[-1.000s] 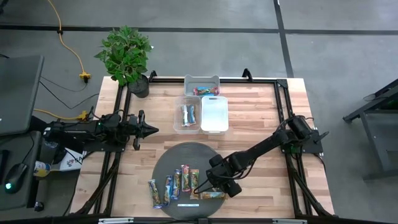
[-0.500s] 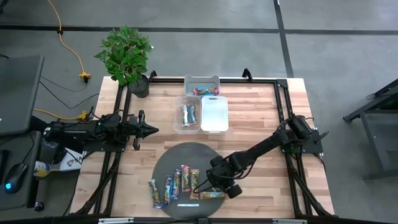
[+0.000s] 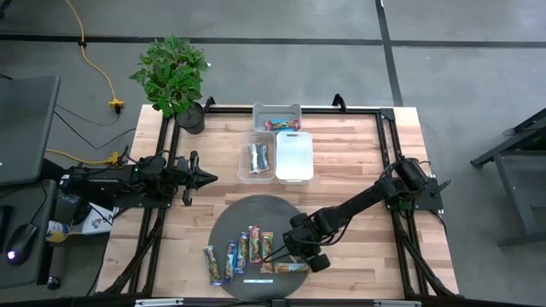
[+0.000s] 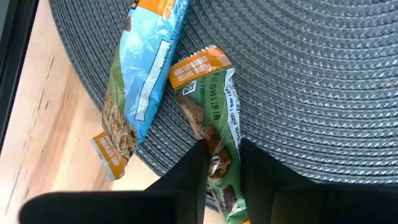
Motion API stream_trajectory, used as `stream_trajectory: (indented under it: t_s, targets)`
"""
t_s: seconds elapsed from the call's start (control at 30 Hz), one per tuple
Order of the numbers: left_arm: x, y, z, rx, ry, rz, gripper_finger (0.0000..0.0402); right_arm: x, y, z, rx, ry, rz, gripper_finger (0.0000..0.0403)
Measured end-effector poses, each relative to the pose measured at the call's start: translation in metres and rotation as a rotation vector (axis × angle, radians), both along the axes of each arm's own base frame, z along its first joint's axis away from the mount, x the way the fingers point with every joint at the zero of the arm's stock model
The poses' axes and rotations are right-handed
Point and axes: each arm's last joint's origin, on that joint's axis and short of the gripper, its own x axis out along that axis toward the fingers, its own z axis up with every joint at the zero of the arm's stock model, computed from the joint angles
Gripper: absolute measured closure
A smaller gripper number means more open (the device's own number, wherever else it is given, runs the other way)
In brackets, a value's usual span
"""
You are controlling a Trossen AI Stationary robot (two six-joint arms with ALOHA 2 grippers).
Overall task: Pick and place Granola Bars by type
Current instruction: Put the yellow granola bar into the transparent bin
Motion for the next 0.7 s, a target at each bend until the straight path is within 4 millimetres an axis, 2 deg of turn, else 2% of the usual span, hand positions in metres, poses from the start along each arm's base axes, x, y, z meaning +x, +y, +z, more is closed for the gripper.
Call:
stream_trajectory:
  t_s: [0.43, 0.7]
  targets:
    - [0.000, 0.000, 0.000, 0.000, 0.001, 0.000, 0.0401, 0.000, 0.000, 0.004, 0.014, 0.000, -0.054, 0.0344]
    - [0.000, 0.000, 0.000, 0.000, 0.001, 0.000, 0.0401, 0.005, -0.005, 0.031, 0.039, -0.068, -0.099, 0.0356]
